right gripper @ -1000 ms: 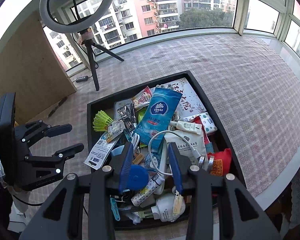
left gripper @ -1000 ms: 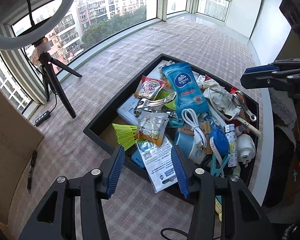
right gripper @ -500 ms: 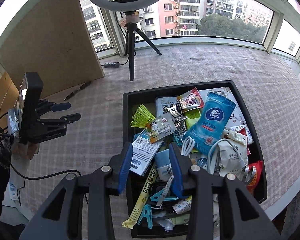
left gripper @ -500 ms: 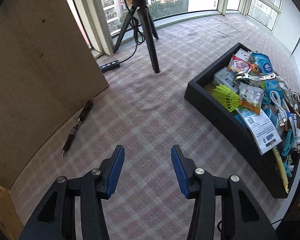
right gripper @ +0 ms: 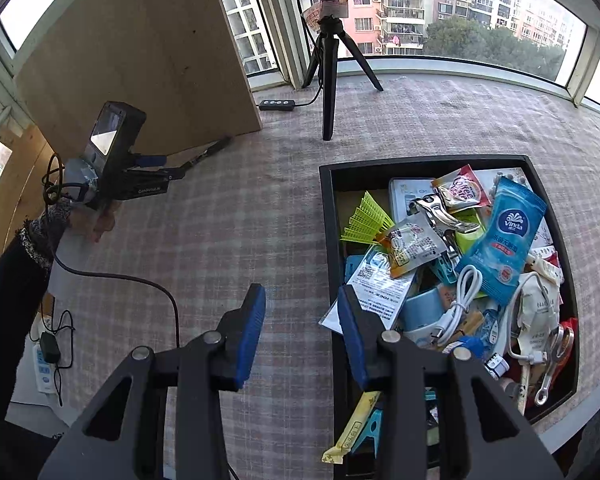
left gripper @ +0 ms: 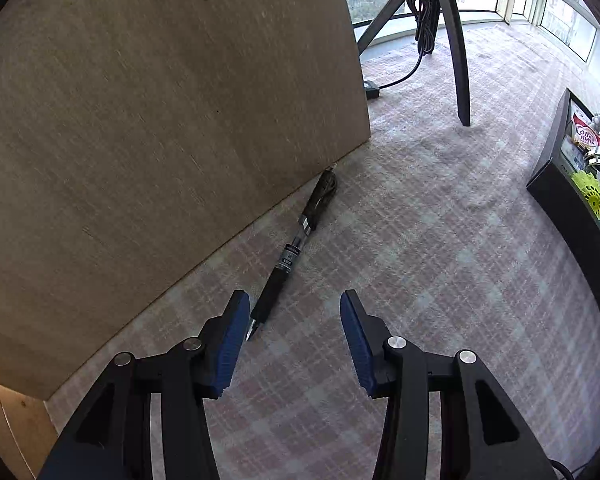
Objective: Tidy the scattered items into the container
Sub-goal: 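Grasp the black pen on the table with the left gripper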
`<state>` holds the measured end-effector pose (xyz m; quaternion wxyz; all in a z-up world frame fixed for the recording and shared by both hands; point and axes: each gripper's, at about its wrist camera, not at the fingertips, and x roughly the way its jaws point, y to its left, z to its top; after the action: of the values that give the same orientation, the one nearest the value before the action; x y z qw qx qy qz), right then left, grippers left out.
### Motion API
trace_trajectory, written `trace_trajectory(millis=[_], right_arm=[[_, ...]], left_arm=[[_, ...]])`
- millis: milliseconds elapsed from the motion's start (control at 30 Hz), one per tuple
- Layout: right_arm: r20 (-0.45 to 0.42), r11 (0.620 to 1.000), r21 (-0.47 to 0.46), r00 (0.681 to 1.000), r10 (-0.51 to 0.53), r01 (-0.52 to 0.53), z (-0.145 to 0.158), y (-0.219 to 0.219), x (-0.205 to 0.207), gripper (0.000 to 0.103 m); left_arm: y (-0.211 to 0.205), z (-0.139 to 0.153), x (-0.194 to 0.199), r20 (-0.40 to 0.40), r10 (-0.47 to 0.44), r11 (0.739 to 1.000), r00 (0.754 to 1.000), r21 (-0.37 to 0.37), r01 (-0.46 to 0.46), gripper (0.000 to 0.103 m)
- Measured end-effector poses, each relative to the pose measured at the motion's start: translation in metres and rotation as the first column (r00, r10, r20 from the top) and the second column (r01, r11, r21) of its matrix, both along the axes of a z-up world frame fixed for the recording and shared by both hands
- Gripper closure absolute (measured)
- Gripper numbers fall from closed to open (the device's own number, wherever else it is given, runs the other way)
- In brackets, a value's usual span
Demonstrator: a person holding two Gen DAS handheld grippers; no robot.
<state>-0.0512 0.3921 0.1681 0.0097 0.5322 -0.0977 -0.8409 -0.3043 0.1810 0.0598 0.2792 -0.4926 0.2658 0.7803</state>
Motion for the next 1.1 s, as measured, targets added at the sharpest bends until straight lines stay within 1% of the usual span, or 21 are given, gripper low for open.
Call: trace_trajectory(millis=[233,467,600,700,733,767,800,867,967,1100], right_arm=[[0.039,1.0,-0.024,0.999,-0.019,0.02,-0.012,-0.004,-0.007,0.066],[0.046,0.999,-0.028,0.999,-0.021,0.022,-0.011,-0.007,-0.012,0.066],[0.047,0.999,-0.033,0.999,-0.026,0.028,-0.011,-0.005,-0.012,0.066],[0.053,0.999,-0.032,0.998,-0.03,0.031,-0.013,-0.004,-0.011,0.066],[0.057,0.999,-0.034,0.998,-0.03,0.032,-0.014,-0.004,-0.011,0.066],[0.061,0.999,-0.039,0.998,-0.032,0.034,-0.015,-0.004,-0.01,0.066],[0.064,0.998,-0.043,0.997,-0.035,0.038,-0.016,-0.003,-0.01,0.066],[0.062,0.998,-0.048,0.997,-0.041,0.044,-0.015,-0.002,-0.009,0.066],[0.048,0.998,-0.048,0.998,-0.042,0.044,-0.011,-0.002,-0.006,0.066],[0.032,0.997,-0.049,0.998,-0.057,0.058,-0.005,0.002,0.0,0.066]], left_arm=[[0.006,-0.018,-0.017,0.036,-0.031,0.999,0.999,0.008,0.031,0.059],[0.018,-0.03,-0.021,0.055,-0.065,0.998,0.996,0.004,0.065,0.06],[0.02,-0.031,-0.026,0.079,-0.054,0.998,0.995,0.026,0.052,0.061],[0.017,-0.032,-0.027,0.112,-0.049,0.998,0.993,0.056,0.043,0.071],[0.017,-0.031,-0.027,0.121,-0.049,0.997,0.991,0.063,0.041,0.078],[0.017,-0.031,-0.025,0.122,-0.049,0.997,0.991,0.065,0.041,0.082],[0.017,-0.031,-0.023,0.12,-0.051,0.997,0.991,0.063,0.043,0.084],[0.017,-0.031,-0.019,0.118,-0.049,0.997,0.992,0.061,0.042,0.091],[0.017,-0.031,-0.012,0.111,-0.034,0.998,0.993,0.054,0.028,0.092],[0.014,-0.031,0.003,0.126,-0.005,0.998,0.992,0.07,-0.004,0.093]])
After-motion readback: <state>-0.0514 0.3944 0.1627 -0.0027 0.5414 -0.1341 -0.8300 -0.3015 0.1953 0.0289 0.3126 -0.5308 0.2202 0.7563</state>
